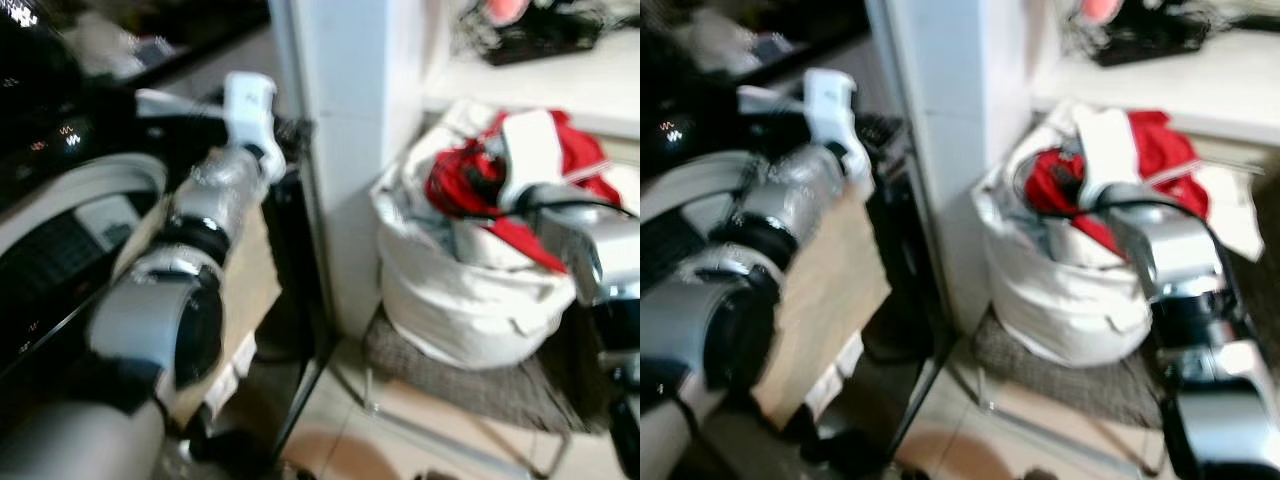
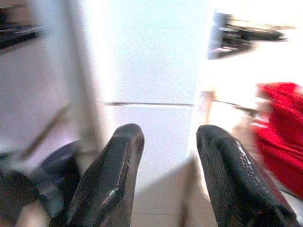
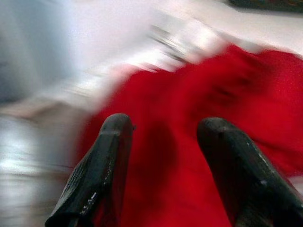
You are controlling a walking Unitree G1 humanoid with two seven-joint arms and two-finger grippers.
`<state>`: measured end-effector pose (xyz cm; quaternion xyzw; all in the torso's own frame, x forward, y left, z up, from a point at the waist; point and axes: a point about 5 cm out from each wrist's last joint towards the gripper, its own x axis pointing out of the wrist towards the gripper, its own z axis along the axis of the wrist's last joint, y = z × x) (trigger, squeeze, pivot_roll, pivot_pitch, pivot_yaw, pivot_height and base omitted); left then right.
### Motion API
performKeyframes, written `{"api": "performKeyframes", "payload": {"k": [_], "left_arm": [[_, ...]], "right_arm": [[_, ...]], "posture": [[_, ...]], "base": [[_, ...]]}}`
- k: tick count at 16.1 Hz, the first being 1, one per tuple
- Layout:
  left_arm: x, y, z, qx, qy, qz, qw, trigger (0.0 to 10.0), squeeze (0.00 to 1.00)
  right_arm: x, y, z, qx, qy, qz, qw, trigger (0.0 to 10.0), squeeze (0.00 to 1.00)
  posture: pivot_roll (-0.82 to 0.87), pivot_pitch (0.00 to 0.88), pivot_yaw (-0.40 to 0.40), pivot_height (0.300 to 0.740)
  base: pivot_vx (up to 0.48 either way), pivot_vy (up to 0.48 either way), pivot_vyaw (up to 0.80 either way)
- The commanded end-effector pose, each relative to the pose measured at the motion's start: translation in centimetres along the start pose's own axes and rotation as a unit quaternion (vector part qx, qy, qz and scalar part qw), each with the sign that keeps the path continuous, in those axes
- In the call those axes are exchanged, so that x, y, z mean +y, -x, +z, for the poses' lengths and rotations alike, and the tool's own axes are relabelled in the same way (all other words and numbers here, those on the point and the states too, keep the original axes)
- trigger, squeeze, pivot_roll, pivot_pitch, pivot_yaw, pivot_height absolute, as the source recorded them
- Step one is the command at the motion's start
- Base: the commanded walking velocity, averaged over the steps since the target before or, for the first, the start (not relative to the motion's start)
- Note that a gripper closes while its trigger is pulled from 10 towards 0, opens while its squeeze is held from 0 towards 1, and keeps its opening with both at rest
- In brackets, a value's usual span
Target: Clothes washing
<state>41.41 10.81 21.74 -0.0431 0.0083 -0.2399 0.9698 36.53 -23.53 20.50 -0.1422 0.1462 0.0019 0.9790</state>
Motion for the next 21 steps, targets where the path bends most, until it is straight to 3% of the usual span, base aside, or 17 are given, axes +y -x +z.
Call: {"api": "performKeyframes", "payload": {"k": [1, 2, 5, 10, 11, 13, 17, 18, 19, 21], "left_arm": [[0.0, 0.4, 0.3, -0.009, -0.021, -0.027, 0.999, 10.0, 0.0], [-1.5, 0.9, -0.3, -0.024, -0.052, -0.081, 0.995, 10.0, 0.0], [-3.1, 3.1, -0.6, -0.081, -0.087, -0.143, 0.983, 10.0, 0.0], [-3.6, 4.8, -0.8, -0.083, -0.115, -0.162, 0.977, 10.0, 0.0], [-4.9, 6.0, -1.1, -0.03, -0.116, -0.213, 0.97, 10.0, 0.0], [-6.0, 7.1, -1.3, 0.001, -0.119, -0.249, 0.961, 10.0, 0.0], [-6.7, 7.4, -1.0, -0.026, -0.134, -0.272, 0.953, 10.0, 0.0], [-6.7, 7.5, -0.8, -0.023, -0.127, -0.261, 0.957, 10.0, 0.0], [-6.7, 7.5, -0.6, -0.021, -0.121, -0.253, 0.96, 10.0, 0.0], [-6.7, 7.4, -0.6, -0.021, -0.124, -0.248, 0.961, 10.0, 0.0]], "right_arm": [[-1.1, -0.4, 0.7, -0.02, -0.001, -0.027, 0.999, 10.0, 1.0], [-2.6, -0.9, 0.5, -0.026, -0.015, -0.049, 0.998, 10.0, 1.0], [-4.0, -1.8, 0.3, -0.047, -0.014, -0.046, 0.998, 10.0, 1.0], [-4.1, -2.5, -0.2, -0.033, -0.01, -0.041, 0.999, 10.0, 1.0], [-3.4, -2.9, -1.8, 0.018, 0.012, -0.027, 0.999, 10.0, 0.0], [-3.2, -2.9, -3.5, 0.064, 0.016, -0.033, 0.997, 10.0, 0.0], [-3.5, -2.6, -6.0, 0.118, 0.005, -0.058, 0.991, 10.0, 0.0], [-3.6, -2.6, -6.0, 0.117, 0.002, -0.061, 0.991, 7.1, 0.0], [-3.9, -2.5, -6.0, 0.114, -0.005, -0.063, 0.991, 0.0, 0.0], [-4.2, -2.4, -6.1, 0.115, -0.005, -0.066, 0.991, 0.0, 0.0]], "posture": [[-0.18, 0.0, 0.148, 0.74], [-0.17, 0.0, 0.131, 0.74], [-0.13, 0.0, 0.094, 0.74], [-0.09, 0.0, 0.077, 0.74], [-0.08, 0.0, 0.078, 0.74], [-0.07, 0.0, 0.077, 0.74], [-0.06, 0.0, 0.088, 0.74], [-0.07, 0.0, 0.089, 0.74], [-0.07, 0.0, 0.091, 0.74], [-0.07, 0.0, 0.092, 0.74]], "base": [[0.0, 0.0, 0.0], [0.0, 0.0, 0.0], [0.0, 0.0, 0.0], [0.0, 0.0, 0.0], [0.0, 0.0, 0.0], [0.0, 0.0, 0.0], [0.0, 0.0, 0.0], [0.0, 0.0, 0.0], [0.0, 0.0, 0.0], [0.0, 0.0, 0.0]]}}
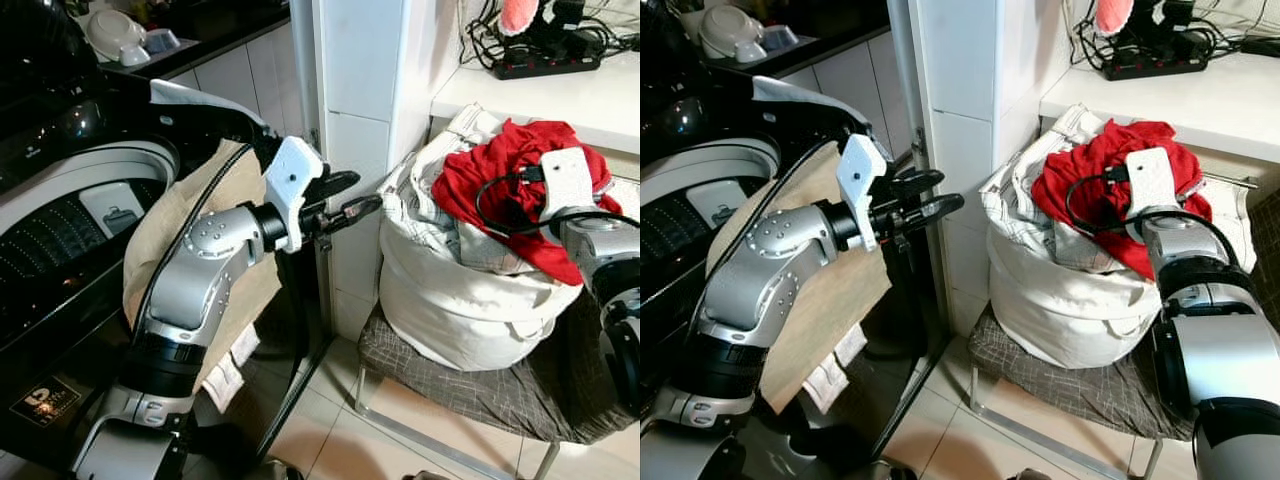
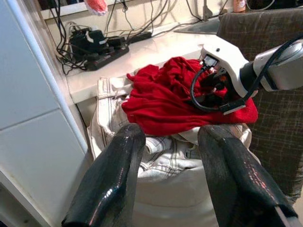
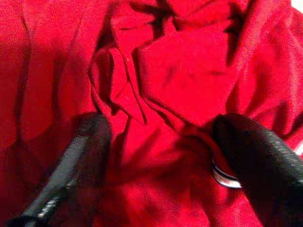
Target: Clothes washing
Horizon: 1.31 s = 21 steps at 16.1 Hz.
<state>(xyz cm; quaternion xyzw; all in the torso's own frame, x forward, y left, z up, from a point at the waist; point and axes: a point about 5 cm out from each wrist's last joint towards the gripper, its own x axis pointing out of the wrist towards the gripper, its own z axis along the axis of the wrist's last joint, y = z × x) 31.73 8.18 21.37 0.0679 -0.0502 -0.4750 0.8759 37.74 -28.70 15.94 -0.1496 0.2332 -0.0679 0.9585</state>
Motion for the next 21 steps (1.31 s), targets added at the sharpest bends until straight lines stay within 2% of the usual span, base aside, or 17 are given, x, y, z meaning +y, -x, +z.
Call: {"api": "performKeyframes", "payload": {"k": [1, 4, 6, 7, 8, 9, 10, 11, 12, 13, 14, 15, 16, 17, 19, 20, 21], "left_arm": [[0.1, 0.1, 0.3, 0.001, -0.006, 0.005, 1.0, 10.0, 0.0], [0.1, -0.1, 0.2, 0.002, -0.009, 0.012, 1.0, 10.0, 0.0], [1.0, -0.2, 0.0, -0.002, -0.013, 0.07, 0.997, 10.0, 0.0], [1.5, -0.3, -0.3, -0.001, 0.009, 0.117, 0.993, 10.0, 0.0], [2.0, -0.3, -0.7, -0.01, 0.054, 0.184, 0.981, 10.0, 0.0], [2.0, -0.3, -1.2, 0.003, 0.088, 0.201, 0.976, 10.0, 0.0], [1.7, -0.2, -2.1, 0.034, 0.115, 0.23, 0.966, 10.0, 0.0], [1.6, 0.0, -2.2, 0.038, 0.075, 0.265, 0.961, 10.0, 0.0], [1.2, 0.3, -2.3, 0.018, 0.104, 0.252, 0.962, 10.0, 0.0], [1.2, 0.6, -2.0, 0.012, 0.066, 0.271, 0.96, 10.0, 0.0], [1.1, 0.6, -1.7, 0.007, 0.045, 0.276, 0.96, 10.0, 0.0], [0.8, 0.3, -0.7, -0.015, 0.02, 0.276, 0.961, 10.0, 0.0], [0.5, -0.1, 0.5, -0.05, 0.018, 0.271, 0.961, 10.0, 0.0], [0.4, -0.5, 0.4, -0.043, 0.031, 0.266, 0.962, 10.0, 0.0], [0.1, -0.6, 0.0, -0.043, 0.045, 0.251, 0.966, 10.0, 0.0], [0.0, -0.3, -0.6, -0.034, 0.04, 0.256, 0.965, 10.0, 0.0], [0.0, -0.2, -0.8, -0.031, 0.039, 0.26, 0.964, 10.0, 0.0]], "right_arm": [[-0.6, 0.1, -0.9, 0.017, -0.004, -0.011, 1.0, 0.0, 0.0], [-0.9, 0.1, -0.9, 0.011, -0.011, -0.016, 1.0, 0.0, 0.0], [-1.2, 0.2, -0.4, -0.011, -0.016, -0.026, 0.999, 0.0, 0.0], [-1.7, 0.3, 0.2, -0.03, -0.017, -0.044, 0.998, 2.1, 0.0], [-2.5, 0.7, 2.3, -0.099, -0.041, -0.074, 0.991, 10.0, 0.0], [-2.9, 1.0, 3.6, -0.145, -0.065, -0.086, 0.984, 10.0, 0.0], [-3.7, 2.3, 6.3, -0.252, -0.104, -0.108, 0.956, 10.0, 0.0], [-3.3, 4.3, 7.9, -0.34, -0.109, -0.111, 0.927, 10.0, 0.0], [-1.7, 6.9, 8.2, -0.388, -0.112, -0.083, 0.911, 10.0, 0.0], [1.5, 9.9, 7.0, -0.395, -0.097, -0.026, 0.913, 10.0, 0.0], [2.4, 10.5, 6.3, -0.386, -0.093, -0.015, 0.918, 10.0, 0.0], [4.3, 12.0, 4.4, -0.377, -0.102, 0.007, 0.92, 10.0, 0.0], [6.2, 13.3, 2.2, -0.357, -0.115, 0.036, 0.926, 10.0, 0.0], [7.8, 14.0, 0.6, -0.338, -0.088, 0.036, 0.937, 10.0, 0.0], [9.5, 15.0, 0.3, -0.324, -0.066, 0.051, 0.942, 10.0, 0.0], [10.3, 15.2, 0.9, -0.321, -0.038, 0.076, 0.943, 10.0, 0.0], [10.6, 15.3, 1.1, -0.321, -0.024, 0.086, 0.943, 10.0, 0.0]], "posture": [[-0.07, 0.0, 0.092, 0.74], [-0.07, 0.0, 0.09, 0.74], [-0.07, 0.0, 0.089, 0.74], [-0.06, 0.0, 0.079, 0.74], [-0.05, 0.0, 0.066, 0.74], [-0.05, 0.0, 0.066, 0.74], [-0.04, 0.0, 0.064, 0.74], [-0.05, 0.0, 0.074, 0.74], [-0.07, 0.0, 0.091, 0.74], [-0.1, 0.0, 0.123, 0.74], [-0.11, 0.0, 0.135, 0.74], [-0.13, 0.0, 0.156, 0.74], [-0.13, 0.0, 0.161, 0.74], [-0.15, 0.0, 0.171, 0.74], [-0.17, 0.0, 0.173, 0.74], [-0.18, 0.0, 0.151, 0.74], [-0.18, 0.0, 0.145, 0.74]], "base": [[0.0, 0.0, 0.0], [0.0, 0.0, 0.0], [0.0, 0.0, 0.0], [0.0, 0.0, 0.0], [0.0, 0.0, 0.0], [0.0, 0.0, 0.0], [0.0, 0.0, 0.0], [0.0, 0.0, 0.0], [0.0, 0.0, 0.0], [0.0, 0.0, 0.0], [0.0, 0.0, 0.0], [0.0, 0.0, 0.0], [0.0, 0.0, 0.0], [0.0, 0.0, 0.0], [0.0, 0.0, 0.0], [0.0, 0.0, 0.0], [0.0, 0.0, 0.0]]}}
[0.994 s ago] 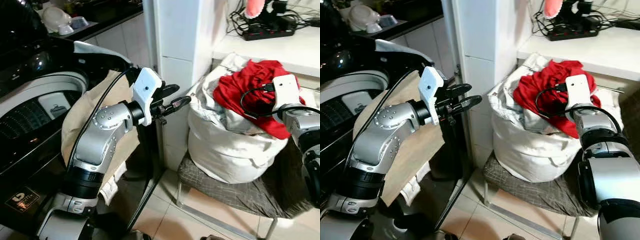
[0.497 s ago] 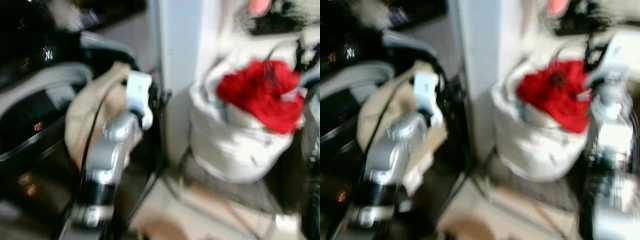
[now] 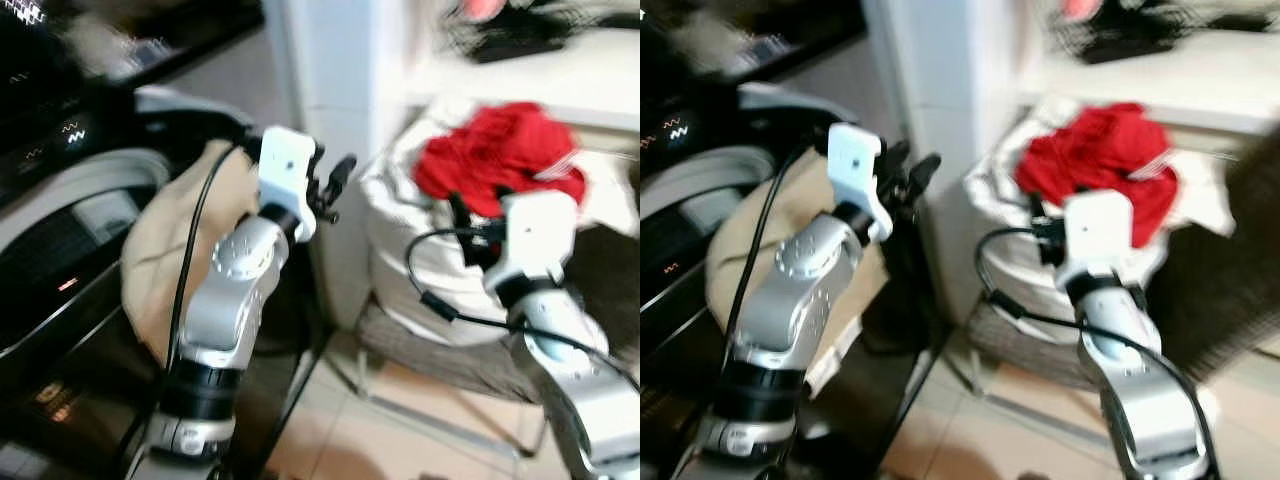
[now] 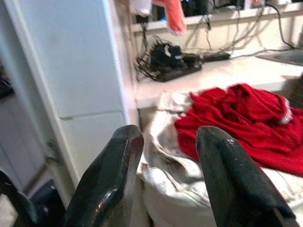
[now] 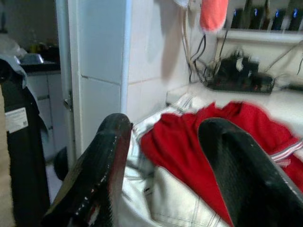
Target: Clothes washing
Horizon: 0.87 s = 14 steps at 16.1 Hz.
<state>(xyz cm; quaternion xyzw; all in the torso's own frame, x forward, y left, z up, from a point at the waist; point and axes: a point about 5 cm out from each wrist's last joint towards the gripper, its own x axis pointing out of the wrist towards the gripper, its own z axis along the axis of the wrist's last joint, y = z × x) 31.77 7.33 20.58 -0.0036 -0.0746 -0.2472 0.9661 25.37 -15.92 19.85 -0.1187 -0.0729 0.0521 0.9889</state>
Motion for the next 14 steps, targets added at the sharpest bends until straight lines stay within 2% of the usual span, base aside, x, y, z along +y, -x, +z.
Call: {"api": "performKeyframes", "payload": {"k": [1, 2, 3, 6, 7, 10, 11, 13, 14], "left_arm": [[0.8, 0.5, -0.2, 0.003, -0.017, 0.018, 1.0, 10.0, 0.0], [0.6, 1.0, -0.1, -0.004, -0.037, 0.029, 0.999, 10.0, 0.0], [0.5, 1.1, 0.0, -0.007, -0.038, 0.034, 0.999, 10.0, 0.0], [0.3, 1.6, 0.2, -0.01, -0.045, 0.035, 0.998, 10.0, 0.0], [0.4, 1.8, 0.3, -0.009, -0.049, 0.036, 0.998, 10.0, 0.0], [0.8, 1.8, 0.5, -0.004, -0.069, 0.031, 0.997, 10.0, 0.0], [0.9, 1.8, 0.4, -0.002, -0.068, 0.032, 0.997, 10.0, 0.0], [1.0, 1.7, 0.4, 0.001, -0.062, 0.037, 0.997, 10.0, 0.0], [1.2, 1.7, 0.3, 0.002, -0.062, 0.041, 0.997, 10.0, 0.0]], "right_arm": [[0.8, 0.0, 0.5, 0.0, -0.009, 0.025, 1.0, 10.0, 0.0], [1.0, 0.0, 0.3, 0.011, -0.052, 0.035, 0.998, 10.0, 0.0], [0.9, 0.0, 0.3, 0.017, -0.058, 0.035, 0.998, 10.0, 0.0], [0.6, -0.5, -0.1, 0.033, -0.074, 0.037, 0.996, 10.0, 0.0], [0.4, -0.6, -0.3, 0.041, -0.075, 0.035, 0.996, 10.0, 0.0], [0.5, -0.5, -1.0, 0.071, -0.063, 0.051, 0.994, 10.0, 0.0], [0.6, -0.3, -1.0, 0.071, -0.075, 0.053, 0.993, 10.0, 0.0], [0.9, 0.1, -1.0, 0.072, -0.06, 0.074, 0.993, 10.0, 0.0], [1.1, 0.2, -0.9, 0.074, -0.055, 0.089, 0.992, 10.0, 0.0]], "posture": [[-0.17, 0.0, 0.118, 0.74], [-0.14, 0.0, 0.056, 0.74], [-0.13, 0.0, 0.039, 0.74], [-0.1, 0.0, 0.02, 0.74], [-0.1, 0.0, 0.021, 0.74], [-0.1, 0.0, 0.042, 0.74], [-0.1, 0.0, 0.05, 0.74], [-0.11, 0.0, 0.06, 0.74], [-0.11, 0.0, 0.062, 0.74]], "base": [[0.277, 0.0, 0.0], [0.292, 0.0, 0.0], [0.292, 0.0, 0.0], [0.362, 0.0, -0.8], [0.386, 0.0, -0.8], [0.386, 0.0, 0.0], [0.386, 0.0, 0.0], [0.392, 0.0, 0.0], [0.401, 0.0, 0.8]]}}
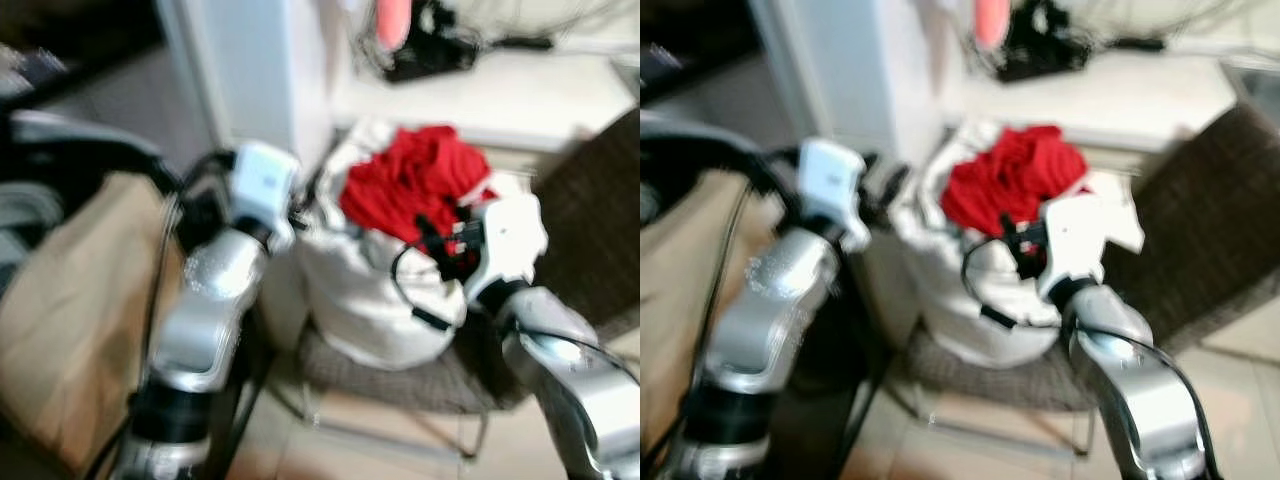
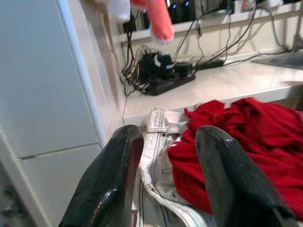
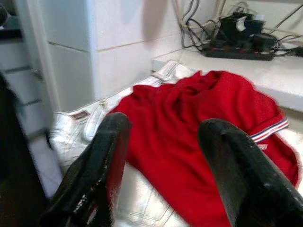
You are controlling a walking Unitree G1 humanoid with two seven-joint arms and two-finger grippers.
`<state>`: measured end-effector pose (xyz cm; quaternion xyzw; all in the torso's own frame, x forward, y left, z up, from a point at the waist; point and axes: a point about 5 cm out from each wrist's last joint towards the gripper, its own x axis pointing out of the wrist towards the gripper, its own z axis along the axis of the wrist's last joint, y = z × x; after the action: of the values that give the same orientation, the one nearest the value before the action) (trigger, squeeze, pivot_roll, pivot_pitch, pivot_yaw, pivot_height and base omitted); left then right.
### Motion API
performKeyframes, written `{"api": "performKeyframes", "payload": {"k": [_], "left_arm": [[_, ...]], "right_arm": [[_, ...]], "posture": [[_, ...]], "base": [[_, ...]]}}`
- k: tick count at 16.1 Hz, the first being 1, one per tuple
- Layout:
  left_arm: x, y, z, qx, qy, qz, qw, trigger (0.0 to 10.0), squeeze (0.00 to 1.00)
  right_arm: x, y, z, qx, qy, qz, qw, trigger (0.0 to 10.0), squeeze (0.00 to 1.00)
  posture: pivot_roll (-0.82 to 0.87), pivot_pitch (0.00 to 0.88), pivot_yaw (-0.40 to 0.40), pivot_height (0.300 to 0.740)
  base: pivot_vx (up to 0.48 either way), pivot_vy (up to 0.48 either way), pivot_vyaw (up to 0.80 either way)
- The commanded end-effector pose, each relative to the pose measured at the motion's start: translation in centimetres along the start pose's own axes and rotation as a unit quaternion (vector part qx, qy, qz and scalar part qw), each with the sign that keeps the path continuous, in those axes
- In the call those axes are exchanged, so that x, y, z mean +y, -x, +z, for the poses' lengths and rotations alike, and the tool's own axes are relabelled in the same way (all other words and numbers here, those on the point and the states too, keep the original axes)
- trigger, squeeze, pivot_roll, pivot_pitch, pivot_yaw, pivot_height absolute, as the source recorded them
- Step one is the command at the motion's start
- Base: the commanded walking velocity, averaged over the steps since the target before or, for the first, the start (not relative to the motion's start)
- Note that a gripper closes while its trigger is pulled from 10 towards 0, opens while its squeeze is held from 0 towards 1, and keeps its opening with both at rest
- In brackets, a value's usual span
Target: Clothes washing
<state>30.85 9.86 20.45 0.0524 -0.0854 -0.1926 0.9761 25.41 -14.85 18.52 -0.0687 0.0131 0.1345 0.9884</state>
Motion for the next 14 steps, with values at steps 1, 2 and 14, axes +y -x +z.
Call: {"api": "performKeyframes", "payload": {"k": [1, 2, 14], "left_arm": [[-0.4, -0.4, 0.3, -0.001, -0.002, -0.005, 1.0, 10.0, 0.0], [-0.2, -0.4, 0.3, 0.0, -0.004, -0.001, 1.0, 10.0, 0.0], [1.2, 0.1, -1.1, 0.065, 0.022, 0.008, 0.998, 10.0, 0.0]], "right_arm": [[0.0, 0.2, 0.2, 0.004, 0.011, 0.014, 1.0, 10.0, 0.0], [0.2, 0.2, 0.2, 0.006, 0.015, 0.021, 1.0, 10.0, 0.0], [-2.5, -0.3, 0.0, 0.019, -0.013, -0.032, 0.999, 10.0, 0.0]], "posture": [[-0.11, 0.0, 0.063, 0.74], [-0.11, 0.0, 0.058, 0.74], [-0.1, 0.0, 0.065, 0.74]], "base": [[0.398, 0.0, 0.8], [0.398, 0.0, 0.8], [0.129, 0.0, 0.25]]}}
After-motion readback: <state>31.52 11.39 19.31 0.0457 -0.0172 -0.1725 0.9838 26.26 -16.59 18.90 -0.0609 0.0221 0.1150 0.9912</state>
